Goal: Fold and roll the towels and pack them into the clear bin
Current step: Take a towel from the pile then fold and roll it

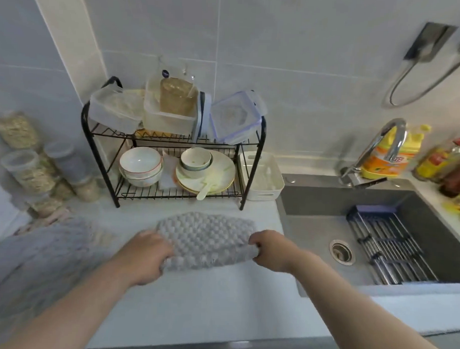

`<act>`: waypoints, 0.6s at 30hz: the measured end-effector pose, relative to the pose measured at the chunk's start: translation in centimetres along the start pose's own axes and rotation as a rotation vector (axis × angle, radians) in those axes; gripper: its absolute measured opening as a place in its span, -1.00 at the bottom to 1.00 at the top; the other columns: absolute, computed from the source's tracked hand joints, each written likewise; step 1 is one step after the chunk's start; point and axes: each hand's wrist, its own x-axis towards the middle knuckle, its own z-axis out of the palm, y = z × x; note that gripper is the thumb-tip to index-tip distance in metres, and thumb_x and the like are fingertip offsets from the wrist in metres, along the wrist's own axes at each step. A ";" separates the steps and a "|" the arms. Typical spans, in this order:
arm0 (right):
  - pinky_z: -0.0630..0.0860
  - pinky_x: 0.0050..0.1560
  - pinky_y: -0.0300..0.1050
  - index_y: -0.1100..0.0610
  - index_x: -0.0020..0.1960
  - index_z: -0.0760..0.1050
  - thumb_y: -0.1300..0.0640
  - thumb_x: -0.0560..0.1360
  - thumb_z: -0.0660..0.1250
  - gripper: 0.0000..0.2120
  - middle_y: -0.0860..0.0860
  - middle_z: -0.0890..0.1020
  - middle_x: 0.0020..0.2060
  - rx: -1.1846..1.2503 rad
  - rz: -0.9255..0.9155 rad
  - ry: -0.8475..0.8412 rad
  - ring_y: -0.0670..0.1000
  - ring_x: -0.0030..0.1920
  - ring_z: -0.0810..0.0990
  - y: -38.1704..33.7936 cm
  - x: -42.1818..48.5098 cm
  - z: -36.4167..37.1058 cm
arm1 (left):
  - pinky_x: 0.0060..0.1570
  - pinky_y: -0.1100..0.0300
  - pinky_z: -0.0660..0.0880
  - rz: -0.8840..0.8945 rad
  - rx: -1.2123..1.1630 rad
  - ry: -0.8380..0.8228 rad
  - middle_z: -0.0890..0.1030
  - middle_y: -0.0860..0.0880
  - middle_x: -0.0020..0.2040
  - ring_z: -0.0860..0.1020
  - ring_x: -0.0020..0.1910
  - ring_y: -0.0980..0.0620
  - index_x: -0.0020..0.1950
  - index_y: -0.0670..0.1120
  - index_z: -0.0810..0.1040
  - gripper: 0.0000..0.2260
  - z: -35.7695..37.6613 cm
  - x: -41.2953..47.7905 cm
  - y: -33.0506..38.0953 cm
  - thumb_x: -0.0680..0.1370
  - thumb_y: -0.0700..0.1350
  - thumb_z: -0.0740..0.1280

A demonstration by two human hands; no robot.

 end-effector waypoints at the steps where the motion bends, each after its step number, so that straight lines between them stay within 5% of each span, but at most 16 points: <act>1: 0.40 -0.13 -0.21 0.11 0.00 0.58 0.24 0.41 0.26 -0.79 0.01 0.58 -0.13 -0.008 0.013 -0.053 0.06 -0.06 0.53 0.5 -0.4 2.0 | 0.07 0.14 0.39 0.004 -0.022 -0.075 0.58 0.03 0.02 0.51 0.12 -0.06 -0.03 -0.01 0.56 -0.80 2.2 -0.4 0.8 0.38 -0.17 0.27; 5: 0.45 0.13 -0.17 0.09 0.10 0.56 0.18 0.43 0.25 -0.73 0.06 0.56 0.13 -0.040 0.010 -0.160 0.12 0.13 0.54 1.9 -1.7 7.7 | 0.05 0.21 0.32 0.027 -0.160 -0.315 0.40 0.07 0.26 0.38 0.28 0.01 -0.05 0.03 0.50 -0.88 7.0 -2.3 2.3 0.43 -0.05 0.28; 9: 0.36 0.12 -0.15 -0.05 -0.22 0.48 -0.31 0.39 0.24 -0.67 -0.11 0.45 -0.09 -0.116 -0.135 -0.118 -0.05 -0.07 0.42 2.7 -2.2 8.9 | 0.21 0.18 0.29 -0.021 -0.245 -0.255 0.39 0.22 0.19 0.37 0.28 0.12 -0.26 0.01 0.45 -0.59 6.2 -2.6 1.6 0.41 0.35 0.15; 12: 0.40 0.01 -0.12 -0.05 -0.28 0.42 -0.29 0.44 0.18 -0.66 -0.15 0.40 -0.22 0.007 -0.115 0.110 -0.05 -0.13 0.43 3.5 -0.5 8.0 | 0.04 0.14 0.43 -0.123 -0.407 0.000 0.46 0.22 0.04 0.47 0.12 0.07 -0.27 -0.02 0.41 -0.70 4.9 0.0 -0.4 0.56 0.13 0.18; 14: 0.43 0.03 -0.12 -0.01 -0.15 0.49 -0.18 0.46 0.20 -0.74 -0.09 0.48 -0.13 0.048 -0.011 0.175 0.00 -0.05 0.47 3.6 2.1 7.2 | -0.05 0.11 0.47 -0.193 -0.469 0.021 0.46 0.15 -0.04 0.49 -0.01 0.01 -0.19 -0.03 0.44 -0.81 5.0 3.3 -2.2 0.59 -0.04 0.14; 18: 0.48 0.12 -0.08 0.12 0.12 0.48 0.06 0.43 0.26 -0.71 0.03 0.45 0.11 0.082 0.191 0.100 0.13 0.15 0.49 3.0 8.3 6.9 | 0.16 0.08 0.43 -0.264 -0.515 -0.018 0.39 0.05 0.34 0.49 0.17 -0.01 0.30 -0.09 0.45 -0.71 6.4 9.7 -4.7 0.61 -0.21 0.13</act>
